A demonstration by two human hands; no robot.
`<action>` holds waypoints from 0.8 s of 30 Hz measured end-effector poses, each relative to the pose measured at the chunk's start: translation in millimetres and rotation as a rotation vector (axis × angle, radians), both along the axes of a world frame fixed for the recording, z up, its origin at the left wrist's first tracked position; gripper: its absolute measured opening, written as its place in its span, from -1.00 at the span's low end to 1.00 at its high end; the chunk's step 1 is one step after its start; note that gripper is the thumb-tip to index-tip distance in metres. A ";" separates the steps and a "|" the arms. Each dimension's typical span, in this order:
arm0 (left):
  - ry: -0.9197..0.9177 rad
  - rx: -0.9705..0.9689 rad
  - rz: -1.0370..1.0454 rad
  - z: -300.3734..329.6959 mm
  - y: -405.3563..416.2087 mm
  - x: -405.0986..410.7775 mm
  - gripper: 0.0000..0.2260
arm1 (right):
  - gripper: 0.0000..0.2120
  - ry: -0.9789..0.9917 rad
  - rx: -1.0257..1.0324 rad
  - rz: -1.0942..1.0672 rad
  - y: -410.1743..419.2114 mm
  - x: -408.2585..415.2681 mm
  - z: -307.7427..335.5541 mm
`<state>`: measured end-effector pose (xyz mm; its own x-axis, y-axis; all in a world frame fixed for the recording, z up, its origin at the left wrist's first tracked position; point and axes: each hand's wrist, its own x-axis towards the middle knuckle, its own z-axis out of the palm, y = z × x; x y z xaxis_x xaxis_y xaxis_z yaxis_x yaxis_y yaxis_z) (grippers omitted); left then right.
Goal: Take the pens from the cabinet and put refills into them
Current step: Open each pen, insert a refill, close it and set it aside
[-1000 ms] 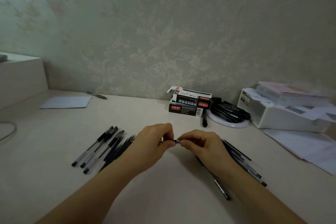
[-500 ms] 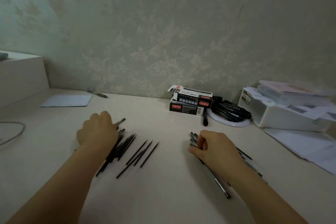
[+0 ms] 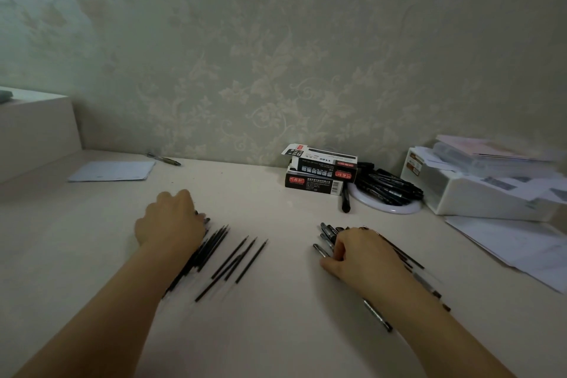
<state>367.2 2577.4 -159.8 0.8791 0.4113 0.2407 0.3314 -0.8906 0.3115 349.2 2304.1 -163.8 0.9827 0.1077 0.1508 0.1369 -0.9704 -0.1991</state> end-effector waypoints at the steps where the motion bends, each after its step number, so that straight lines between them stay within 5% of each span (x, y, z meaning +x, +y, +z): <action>1: -0.097 -0.034 -0.067 0.1 -7.2 -0.4 -0.82 | -0.78 -0.001 -0.002 -0.004 -0.4 0.9 -0.5; 4: -0.257 -0.285 -0.341 -1.8 -39.8 -4.9 -0.87 | -0.80 -0.017 0.102 -0.029 -4.4 4.3 -0.2; 13: 0.032 -1.116 -0.746 -19.3 -111.7 -25.2 -0.73 | -0.71 0.308 1.062 0.085 3.8 4.7 10.0; 17: -0.014 -0.899 -0.821 -19.6 -110.1 -27.5 -0.92 | -0.77 0.384 1.199 0.142 9.3 3.9 3.7; 21: -0.151 -0.417 -0.869 -19.3 -103.2 -26.2 -0.88 | -0.81 0.279 1.222 0.145 10.1 6.0 -2.6; 24: -0.234 -0.324 -0.857 -21.4 -105.7 -25.6 -0.88 | -0.83 0.197 1.178 0.161 12.0 6.9 -8.4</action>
<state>341.7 2471.7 -181.2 0.8568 -0.2745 0.4365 -0.4980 -0.6601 0.5624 356.0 2316.1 -172.2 0.9879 0.1282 0.0876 0.1070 -0.1531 -0.9824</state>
